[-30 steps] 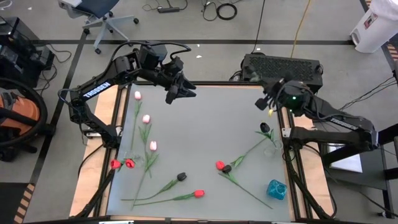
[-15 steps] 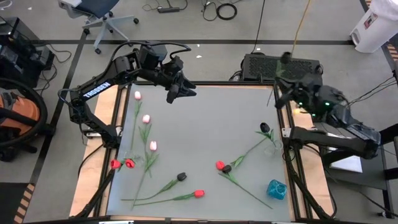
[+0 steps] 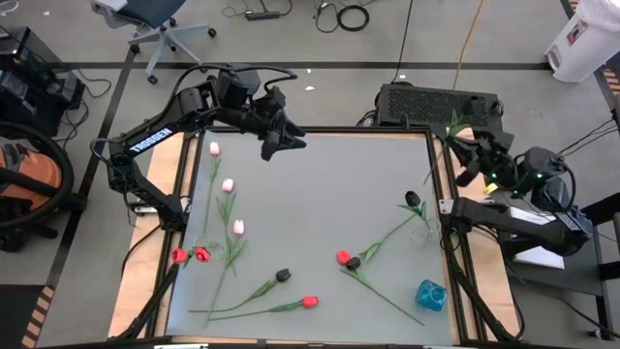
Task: Sort flowers into vase by color
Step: Put the top black tulip into the right transparent vase
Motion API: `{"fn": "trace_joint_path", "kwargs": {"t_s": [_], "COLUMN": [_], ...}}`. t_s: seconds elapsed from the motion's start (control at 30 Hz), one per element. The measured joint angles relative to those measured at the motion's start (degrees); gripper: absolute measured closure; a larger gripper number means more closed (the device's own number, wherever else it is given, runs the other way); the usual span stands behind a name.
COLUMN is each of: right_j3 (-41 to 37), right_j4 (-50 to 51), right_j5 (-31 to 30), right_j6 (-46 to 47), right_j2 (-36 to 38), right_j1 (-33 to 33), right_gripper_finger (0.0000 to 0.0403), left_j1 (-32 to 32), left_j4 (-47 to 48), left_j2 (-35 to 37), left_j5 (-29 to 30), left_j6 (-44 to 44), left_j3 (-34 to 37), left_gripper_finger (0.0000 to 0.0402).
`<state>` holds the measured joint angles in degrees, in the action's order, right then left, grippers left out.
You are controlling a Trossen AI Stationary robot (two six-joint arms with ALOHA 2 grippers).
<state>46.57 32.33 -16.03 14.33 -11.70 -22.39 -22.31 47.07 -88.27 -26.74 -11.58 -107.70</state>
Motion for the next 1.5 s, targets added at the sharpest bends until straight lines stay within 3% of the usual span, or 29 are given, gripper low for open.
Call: {"fn": "trace_joint_path", "kwargs": {"t_s": [0.17,0.4,0.57,0.73,0.9,1.03,1.23,1.5], "right_j3": [0.0,0.0,0.8,5.9,11.5,13.8,13.8,11.5], "right_j4": [-0.8,-0.8,0.4,2.4,10.8,17.8,19.0,17.9], "right_j5": [6.2,24.5,33.7,29.8,26.1,28.1,34.4,34.5], "right_j6": [-0.3,-0.4,-1.8,-5.8,-8.1,-5.1,-1.2,0.5], "right_j2": [0.8,0.8,0.8,0.8,0.7,0.6,0.6,0.6], "right_j1": [0.0,0.0,0.0,0.0,0.0,0.0,0.0,0.0], "right_gripper_finger": [0.0399,0.0399,0.0399,0.0399,0.0399,0.0399,0.0399,0.0399], "left_j1": [0.0,0.0,0.2,0.7,2.0,2.6,2.6,2.6], "left_j4": [0.5,0.4,0.1,0.1,0.0,0.0,0.0,0.0], "left_j2": [0.0,0.0,0.0,0.0,0.0,0.0,0.0,0.0], "left_j5": [3.5,13.6,15.7,16.4,18.0,20.2,20.4,20.4], "left_j6": [-0.1,-1.7,-5.5,-13.0,-13.6,-13.6,-13.6,-13.5], "left_j3": [0.0,0.0,0.0,0.0,0.0,0.0,0.0,0.0], "left_gripper_finger": [0.0194,0.0194,0.0194,0.0194,0.0194,0.0194,0.0194,0.0194]}}
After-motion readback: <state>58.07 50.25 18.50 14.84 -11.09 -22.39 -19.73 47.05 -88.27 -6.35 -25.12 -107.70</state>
